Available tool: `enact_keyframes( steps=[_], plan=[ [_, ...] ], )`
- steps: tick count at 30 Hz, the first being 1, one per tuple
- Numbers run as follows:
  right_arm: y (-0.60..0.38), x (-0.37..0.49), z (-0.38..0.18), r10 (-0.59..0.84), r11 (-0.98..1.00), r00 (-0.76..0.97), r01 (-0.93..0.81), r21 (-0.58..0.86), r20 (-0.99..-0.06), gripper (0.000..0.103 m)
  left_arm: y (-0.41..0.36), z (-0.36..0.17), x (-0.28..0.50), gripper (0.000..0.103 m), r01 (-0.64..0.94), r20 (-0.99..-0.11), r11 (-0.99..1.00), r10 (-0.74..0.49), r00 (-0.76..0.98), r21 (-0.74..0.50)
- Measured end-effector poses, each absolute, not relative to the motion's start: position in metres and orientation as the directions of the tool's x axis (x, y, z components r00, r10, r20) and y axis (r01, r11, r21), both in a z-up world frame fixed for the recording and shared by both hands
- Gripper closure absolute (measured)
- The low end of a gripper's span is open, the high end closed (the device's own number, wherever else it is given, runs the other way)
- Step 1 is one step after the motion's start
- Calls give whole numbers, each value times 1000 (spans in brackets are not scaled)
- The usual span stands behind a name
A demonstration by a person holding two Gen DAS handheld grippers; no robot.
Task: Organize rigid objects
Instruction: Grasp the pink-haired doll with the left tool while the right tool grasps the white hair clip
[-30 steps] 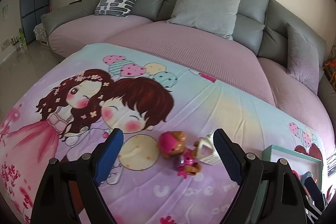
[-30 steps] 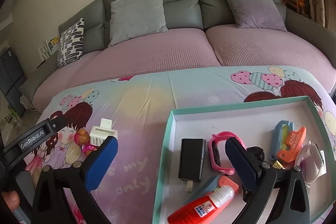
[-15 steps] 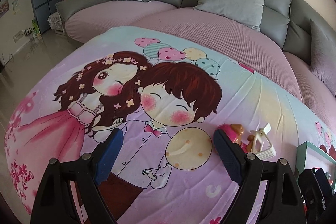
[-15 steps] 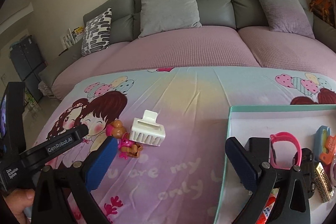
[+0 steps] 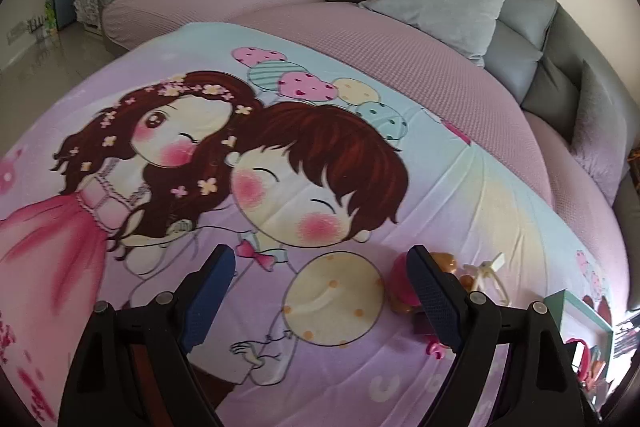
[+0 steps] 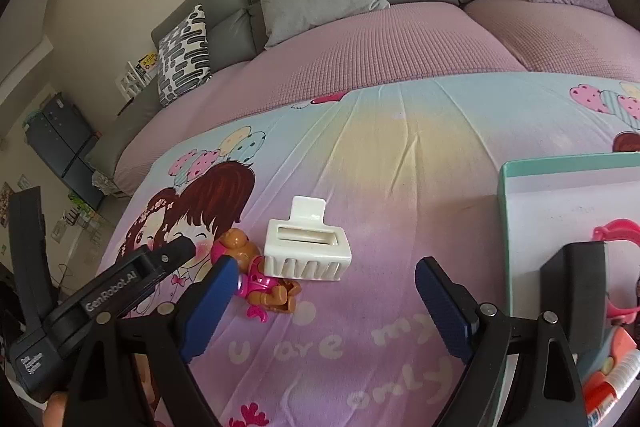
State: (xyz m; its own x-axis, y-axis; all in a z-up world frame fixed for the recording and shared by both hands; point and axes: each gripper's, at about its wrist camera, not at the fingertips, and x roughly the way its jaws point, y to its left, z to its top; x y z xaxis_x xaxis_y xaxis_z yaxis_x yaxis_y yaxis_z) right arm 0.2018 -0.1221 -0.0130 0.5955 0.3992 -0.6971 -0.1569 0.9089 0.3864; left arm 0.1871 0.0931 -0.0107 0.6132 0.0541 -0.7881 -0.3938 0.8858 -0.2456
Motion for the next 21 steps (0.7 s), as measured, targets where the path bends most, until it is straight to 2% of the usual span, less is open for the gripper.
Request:
enact_keyframes(
  steps=[10,21],
  plan=[
    [-117,214,-19,371,922,596,-147,357,-712,14,83,-15,200,16,-328,-785,900,-26,619,-288],
    [-108,214,-20,391,919,584,-202,339,-712,26,93,-16,195,16,-340,-771,866,-79,632,-367]
  ],
)
